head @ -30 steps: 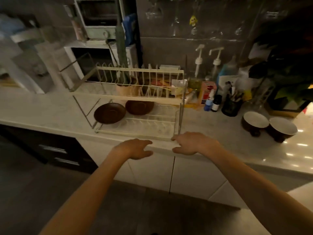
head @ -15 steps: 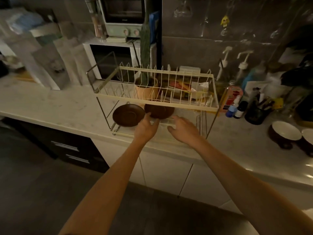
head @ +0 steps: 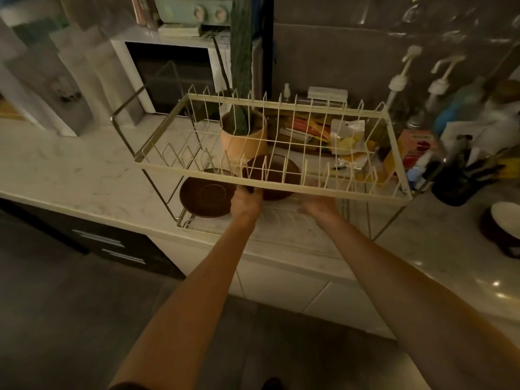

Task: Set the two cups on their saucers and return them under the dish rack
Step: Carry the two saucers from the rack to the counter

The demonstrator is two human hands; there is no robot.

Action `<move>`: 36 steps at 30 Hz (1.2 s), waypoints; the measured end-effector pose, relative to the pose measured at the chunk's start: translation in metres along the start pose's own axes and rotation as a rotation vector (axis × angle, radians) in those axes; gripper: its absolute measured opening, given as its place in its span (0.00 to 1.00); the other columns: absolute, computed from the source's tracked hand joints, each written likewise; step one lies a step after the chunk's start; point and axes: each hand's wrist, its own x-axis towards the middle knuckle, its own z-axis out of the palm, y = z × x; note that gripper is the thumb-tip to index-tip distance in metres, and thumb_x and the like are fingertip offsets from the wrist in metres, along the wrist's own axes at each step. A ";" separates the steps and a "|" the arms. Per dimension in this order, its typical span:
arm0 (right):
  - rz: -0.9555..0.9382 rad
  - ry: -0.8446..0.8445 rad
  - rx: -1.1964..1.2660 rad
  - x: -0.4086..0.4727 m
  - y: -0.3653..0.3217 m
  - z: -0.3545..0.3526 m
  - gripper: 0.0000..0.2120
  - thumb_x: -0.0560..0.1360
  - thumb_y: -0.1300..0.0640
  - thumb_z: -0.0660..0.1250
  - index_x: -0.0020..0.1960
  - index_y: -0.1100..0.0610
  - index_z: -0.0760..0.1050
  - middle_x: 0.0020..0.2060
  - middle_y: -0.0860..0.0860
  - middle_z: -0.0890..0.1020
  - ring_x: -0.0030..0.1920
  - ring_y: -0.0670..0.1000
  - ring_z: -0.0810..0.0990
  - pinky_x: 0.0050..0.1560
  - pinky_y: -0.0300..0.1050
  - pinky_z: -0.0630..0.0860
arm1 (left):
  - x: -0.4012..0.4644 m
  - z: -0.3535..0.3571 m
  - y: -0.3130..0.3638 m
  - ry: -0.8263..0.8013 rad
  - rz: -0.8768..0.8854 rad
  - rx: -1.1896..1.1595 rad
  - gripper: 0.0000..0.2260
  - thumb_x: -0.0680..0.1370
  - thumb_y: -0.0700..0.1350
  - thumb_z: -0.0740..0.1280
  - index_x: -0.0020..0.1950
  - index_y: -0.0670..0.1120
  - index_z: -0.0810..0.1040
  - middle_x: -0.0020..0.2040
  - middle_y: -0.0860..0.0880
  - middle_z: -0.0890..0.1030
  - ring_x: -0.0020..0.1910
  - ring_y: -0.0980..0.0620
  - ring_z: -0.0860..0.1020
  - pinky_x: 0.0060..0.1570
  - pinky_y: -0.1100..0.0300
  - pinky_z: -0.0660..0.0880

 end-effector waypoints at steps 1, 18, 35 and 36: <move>0.020 0.000 0.036 0.003 -0.001 0.001 0.12 0.80 0.55 0.62 0.60 0.60 0.75 0.56 0.61 0.80 0.52 0.61 0.81 0.55 0.62 0.80 | 0.003 0.002 -0.001 0.025 -0.011 -0.036 0.20 0.77 0.54 0.65 0.64 0.45 0.74 0.58 0.41 0.80 0.58 0.39 0.79 0.57 0.43 0.78; 0.104 -0.024 0.382 0.039 0.027 0.021 0.12 0.78 0.53 0.64 0.59 0.54 0.78 0.54 0.56 0.83 0.54 0.61 0.82 0.51 0.63 0.82 | 0.012 0.005 -0.003 0.118 -0.102 -0.027 0.11 0.77 0.50 0.66 0.56 0.46 0.75 0.54 0.41 0.81 0.53 0.40 0.82 0.52 0.44 0.81; 0.079 0.031 0.266 -0.039 0.022 -0.012 0.15 0.78 0.69 0.64 0.63 0.62 0.76 0.55 0.56 0.80 0.54 0.59 0.83 0.51 0.57 0.83 | -0.049 -0.017 -0.013 0.028 -0.121 -0.216 0.16 0.81 0.42 0.62 0.69 0.44 0.73 0.60 0.41 0.79 0.55 0.40 0.81 0.34 0.55 0.81; 0.078 0.021 0.263 -0.042 0.024 -0.014 0.15 0.78 0.69 0.64 0.64 0.62 0.76 0.56 0.57 0.80 0.54 0.60 0.83 0.51 0.57 0.83 | -0.054 -0.019 -0.013 0.025 -0.121 -0.224 0.16 0.81 0.41 0.62 0.68 0.44 0.72 0.61 0.40 0.78 0.55 0.39 0.81 0.35 0.54 0.81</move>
